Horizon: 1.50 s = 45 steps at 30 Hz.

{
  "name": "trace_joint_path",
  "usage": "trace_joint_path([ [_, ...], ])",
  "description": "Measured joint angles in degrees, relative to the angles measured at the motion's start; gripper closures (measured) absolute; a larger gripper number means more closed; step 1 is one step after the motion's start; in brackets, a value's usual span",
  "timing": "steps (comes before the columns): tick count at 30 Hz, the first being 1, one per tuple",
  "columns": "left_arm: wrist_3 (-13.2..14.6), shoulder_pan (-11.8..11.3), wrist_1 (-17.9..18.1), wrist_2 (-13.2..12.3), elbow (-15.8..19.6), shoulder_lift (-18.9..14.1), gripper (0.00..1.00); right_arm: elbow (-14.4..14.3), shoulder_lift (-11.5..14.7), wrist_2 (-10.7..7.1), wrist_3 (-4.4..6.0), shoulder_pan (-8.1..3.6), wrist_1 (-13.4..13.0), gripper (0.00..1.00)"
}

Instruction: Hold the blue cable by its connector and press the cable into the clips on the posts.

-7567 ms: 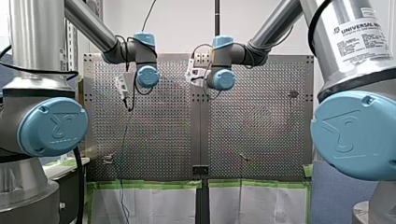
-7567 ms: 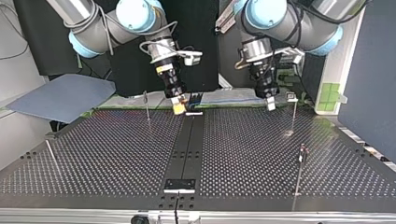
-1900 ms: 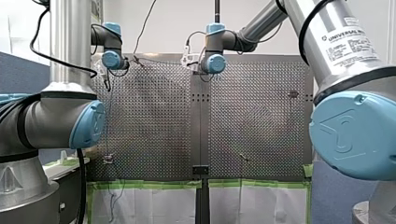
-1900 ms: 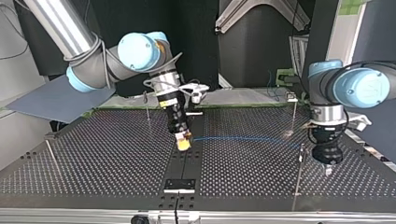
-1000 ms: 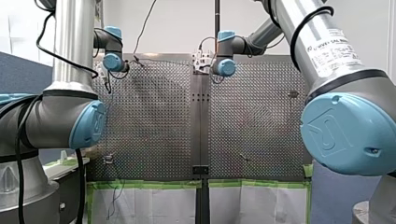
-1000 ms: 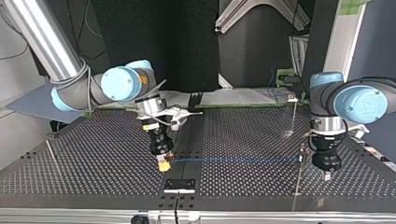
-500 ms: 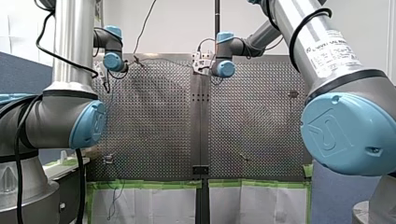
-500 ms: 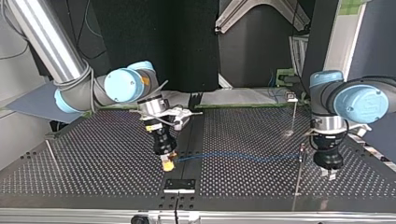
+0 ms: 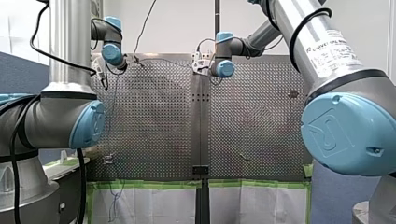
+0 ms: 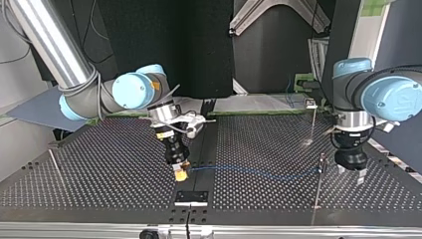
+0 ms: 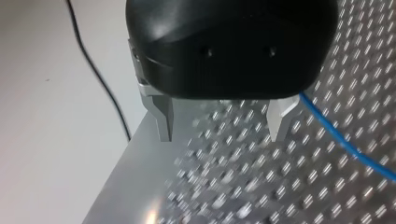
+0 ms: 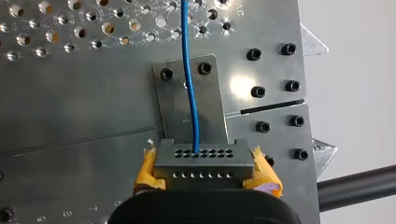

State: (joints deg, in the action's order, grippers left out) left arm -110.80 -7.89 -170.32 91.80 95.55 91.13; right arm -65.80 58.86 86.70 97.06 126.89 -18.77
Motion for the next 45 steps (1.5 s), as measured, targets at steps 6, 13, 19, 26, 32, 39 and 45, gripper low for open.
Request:
trace_joint_path([
  [6,0.52,0.49,-3.15,-3.03,3.05,-3.13,0.00,0.01,0.02,-0.01,-0.01,0.06,0.03,1.00],
  [13,-0.33,1.58,-7.37,-6.78,7.27,-7.34,0.00,0.01,0.04,-0.03,-0.02,0.05,0.11,1.00],
  [19,0.99,2.69,-10.78,-5.39,10.68,-10.76,0.00,0.01,0.02,-0.03,-0.07,0.07,0.12,1.00],
  [26,3.45,3.42,-14.50,-3.06,12.52,-14.48,0.00,0.00,0.01,-0.03,-0.10,0.07,0.24,1.00],
  [32,6.83,3.75,-18.01,-3.50,9.96,-16.75,0.00,0.01,0.02,-0.03,-0.10,0.12,0.30,1.00],
  [39,11.14,4.28,-20.20,-6.97,7.31,-16.39,0.00,0.01,0.01,-0.03,0.03,0.29,0.36,1.00],
  [45,14.61,4.90,-19.51,-8.91,6.88,-14.06,0.00,0.00,0.00,-0.03,0.07,0.48,0.45,1.00],
])
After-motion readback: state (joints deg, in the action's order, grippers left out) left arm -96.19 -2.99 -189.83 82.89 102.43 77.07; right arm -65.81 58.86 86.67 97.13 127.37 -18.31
